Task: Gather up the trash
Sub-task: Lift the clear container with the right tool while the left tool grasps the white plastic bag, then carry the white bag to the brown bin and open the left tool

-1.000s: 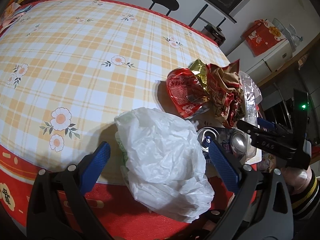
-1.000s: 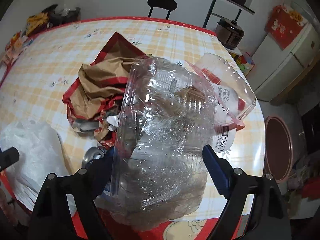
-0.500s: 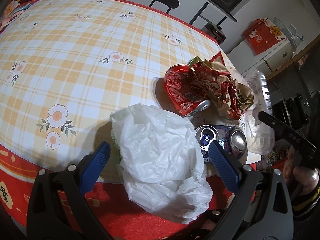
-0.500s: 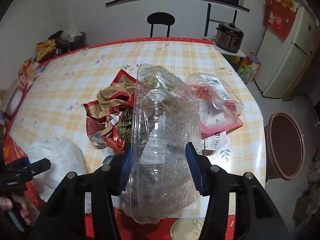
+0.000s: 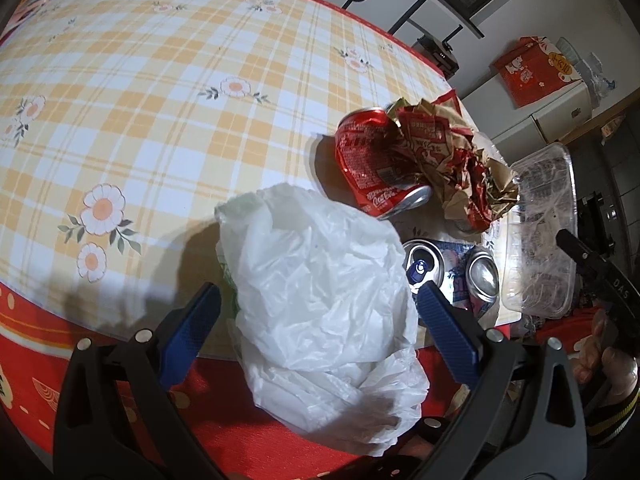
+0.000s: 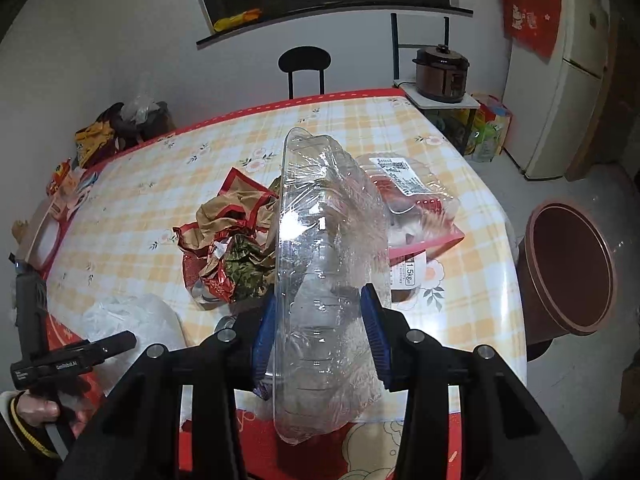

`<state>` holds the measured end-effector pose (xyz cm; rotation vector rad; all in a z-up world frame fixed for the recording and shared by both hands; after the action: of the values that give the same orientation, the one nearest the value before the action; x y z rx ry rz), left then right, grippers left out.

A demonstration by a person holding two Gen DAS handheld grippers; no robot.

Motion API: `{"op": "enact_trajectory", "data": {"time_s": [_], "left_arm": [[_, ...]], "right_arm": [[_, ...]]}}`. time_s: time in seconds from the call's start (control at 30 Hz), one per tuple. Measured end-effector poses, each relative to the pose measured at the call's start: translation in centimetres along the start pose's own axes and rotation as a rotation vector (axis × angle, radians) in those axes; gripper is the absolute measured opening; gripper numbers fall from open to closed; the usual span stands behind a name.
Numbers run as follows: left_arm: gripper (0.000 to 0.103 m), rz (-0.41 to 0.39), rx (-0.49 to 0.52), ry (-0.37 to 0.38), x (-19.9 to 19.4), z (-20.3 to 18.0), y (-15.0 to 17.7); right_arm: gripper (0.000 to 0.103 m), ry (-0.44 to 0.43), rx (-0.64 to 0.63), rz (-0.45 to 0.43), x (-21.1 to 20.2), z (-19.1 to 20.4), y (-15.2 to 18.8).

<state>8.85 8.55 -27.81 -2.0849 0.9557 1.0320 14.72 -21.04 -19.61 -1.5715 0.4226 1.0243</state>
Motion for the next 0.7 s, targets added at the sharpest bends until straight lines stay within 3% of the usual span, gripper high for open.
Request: {"op": "enact_trajectory", "data": {"time_s": [0.27,0.3,0.37,0.43,0.57,0.7], "left_arm": [[0.095,0.058,-0.047,-0.004,1.3,0.7,0.2],[0.091,0.059,-0.046,0.001,1.3,0.7,0.2],[0.068,0.059,-0.04,0.007,1.2,0.6,0.2],[0.059,0.056,-0.034,0.008,0.8,0.5,0.2],[0.05,0.027,0.001,0.037,-0.7,0.0,-0.1],[0.048,-0.051,0.04,0.063,-3.4,-0.6,-1.1]], "right_arm": [[0.041,-0.004,0.002,-0.02,-0.6,-0.1,0.0],[0.041,-0.004,0.001,-0.025,-0.7,-0.1,-0.1],[0.041,-0.005,0.0,-0.035,-1.0,-0.1,-0.1],[0.041,-0.008,-0.001,-0.044,-1.3,0.0,-0.2],[0.041,-0.014,-0.002,-0.067,-1.9,0.1,-0.5],[0.041,-0.015,0.001,-0.085,-2.6,0.0,-0.6]]}}
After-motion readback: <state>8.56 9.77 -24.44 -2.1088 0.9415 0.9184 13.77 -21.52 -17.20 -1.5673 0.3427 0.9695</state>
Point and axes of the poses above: each gripper's, at about its wrist camera, not at the fingertips, and x roughly the way its jaws point, z to its left, y to its underside, the point moved 3 cm from there along x, roughly the way its jaws point, and after that the axes turned 13 degrees about -x, right-handed, at the moved point
